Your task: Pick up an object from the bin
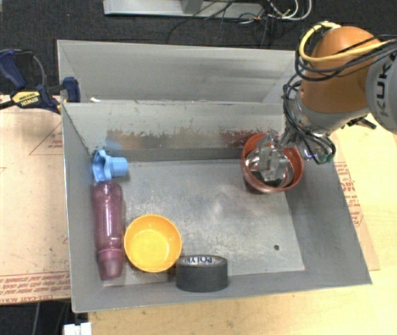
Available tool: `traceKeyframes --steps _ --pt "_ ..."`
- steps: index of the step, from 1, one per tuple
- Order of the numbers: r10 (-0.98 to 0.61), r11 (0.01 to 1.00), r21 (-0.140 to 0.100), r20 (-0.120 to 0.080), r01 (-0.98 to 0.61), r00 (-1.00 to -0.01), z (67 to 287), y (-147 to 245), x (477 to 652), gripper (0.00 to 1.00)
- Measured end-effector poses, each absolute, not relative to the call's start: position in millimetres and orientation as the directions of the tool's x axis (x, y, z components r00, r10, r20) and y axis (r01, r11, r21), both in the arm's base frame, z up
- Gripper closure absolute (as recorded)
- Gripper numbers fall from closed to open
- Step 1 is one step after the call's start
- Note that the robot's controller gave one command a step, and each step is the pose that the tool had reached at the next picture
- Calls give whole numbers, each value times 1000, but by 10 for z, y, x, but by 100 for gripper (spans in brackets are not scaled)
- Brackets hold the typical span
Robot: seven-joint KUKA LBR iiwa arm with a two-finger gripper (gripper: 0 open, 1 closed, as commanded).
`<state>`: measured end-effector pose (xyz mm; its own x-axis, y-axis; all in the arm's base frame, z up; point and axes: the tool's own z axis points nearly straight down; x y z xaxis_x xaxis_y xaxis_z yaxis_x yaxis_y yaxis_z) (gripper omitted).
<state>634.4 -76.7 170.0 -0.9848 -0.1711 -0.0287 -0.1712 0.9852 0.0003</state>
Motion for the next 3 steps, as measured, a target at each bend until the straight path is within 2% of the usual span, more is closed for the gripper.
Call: traceKeyframes --steps 1,2,3 --pt "-198 980 1 -15 -198 -980 1740 -1470 5822 100" --pt "-139 990 5 -36 -139 -990 1459 -760 6358 100" --pt "-257 966 -3 -23 -257 -966 1037 -971 6112 100"
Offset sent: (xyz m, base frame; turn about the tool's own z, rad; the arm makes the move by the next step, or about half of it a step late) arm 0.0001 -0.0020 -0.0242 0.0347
